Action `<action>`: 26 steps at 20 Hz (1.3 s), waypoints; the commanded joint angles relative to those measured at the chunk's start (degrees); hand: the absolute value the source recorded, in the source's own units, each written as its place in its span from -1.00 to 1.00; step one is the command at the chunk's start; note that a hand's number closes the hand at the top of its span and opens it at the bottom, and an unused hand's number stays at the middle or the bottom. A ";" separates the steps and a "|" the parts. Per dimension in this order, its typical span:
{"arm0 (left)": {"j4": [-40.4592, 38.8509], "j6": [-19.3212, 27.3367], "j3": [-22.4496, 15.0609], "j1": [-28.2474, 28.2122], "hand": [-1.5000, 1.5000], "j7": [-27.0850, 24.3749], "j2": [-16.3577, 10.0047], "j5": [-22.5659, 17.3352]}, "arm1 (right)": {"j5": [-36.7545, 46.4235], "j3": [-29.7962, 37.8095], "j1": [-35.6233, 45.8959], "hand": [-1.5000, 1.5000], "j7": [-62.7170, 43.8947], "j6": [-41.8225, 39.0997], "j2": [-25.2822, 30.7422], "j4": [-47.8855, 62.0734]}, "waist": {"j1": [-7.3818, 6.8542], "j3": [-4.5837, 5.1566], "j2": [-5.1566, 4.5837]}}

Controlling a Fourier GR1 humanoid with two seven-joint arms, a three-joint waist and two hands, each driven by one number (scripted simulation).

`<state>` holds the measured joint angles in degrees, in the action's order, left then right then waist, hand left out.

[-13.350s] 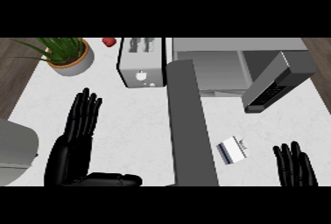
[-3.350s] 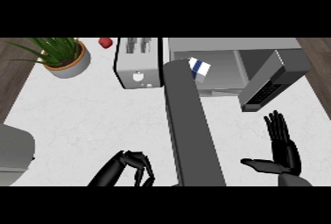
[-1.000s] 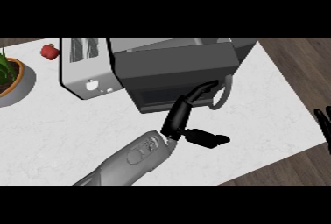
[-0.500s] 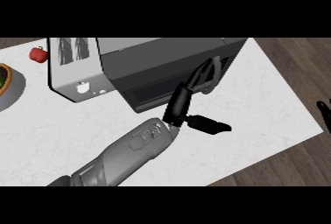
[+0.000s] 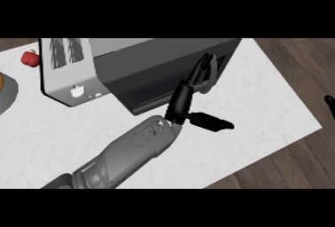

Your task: Pick up the milk, place it into the microwave and close the microwave

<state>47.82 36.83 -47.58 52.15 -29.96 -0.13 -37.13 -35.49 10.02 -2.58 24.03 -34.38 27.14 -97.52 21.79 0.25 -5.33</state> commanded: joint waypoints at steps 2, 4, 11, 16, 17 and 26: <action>-2.71 0.36 1.14 2.64 -1.00 -0.95 0.12 -2.41 | -1.66 0.47 1.54 -1.00 -1.26 -0.10 1.20 0.13 | 0.72 0.00 -0.54; -2.85 0.77 0.57 2.53 -1.00 -1.73 0.11 -3.01 | -1.70 0.59 1.51 -1.00 -1.73 0.35 1.34 0.34 | 1.28 -0.04 -0.45; -4.02 1.30 -0.02 2.83 -1.00 -4.13 0.10 -4.94 | -3.62 0.96 2.79 -1.00 -3.32 -0.43 3.15 0.72 | 1.80 -0.03 -0.72; -4.53 1.87 -0.90 2.76 -1.00 -5.58 0.10 -6.32 | -5.02 1.37 4.12 -1.00 -4.08 -0.39 3.91 1.02 | 1.90 -0.07 -0.74; -4.36 1.79 -0.87 3.01 -1.00 -5.31 0.10 -7.01 | -5.34 0.95 3.83 -1.00 -4.50 -0.74 4.03 0.86 | 2.30 -0.07 -0.56; -5.68 1.93 -1.69 3.82 -1.00 -7.57 0.10 -9.09 | -7.50 1.22 5.12 -1.00 -5.53 -1.24 4.99 1.45 | 2.53 -0.19 -0.80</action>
<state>44.91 38.98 -50.41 53.13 -38.73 -0.46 -44.64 -42.12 11.24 2.04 18.88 -35.25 31.76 -96.24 24.05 0.13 -5.70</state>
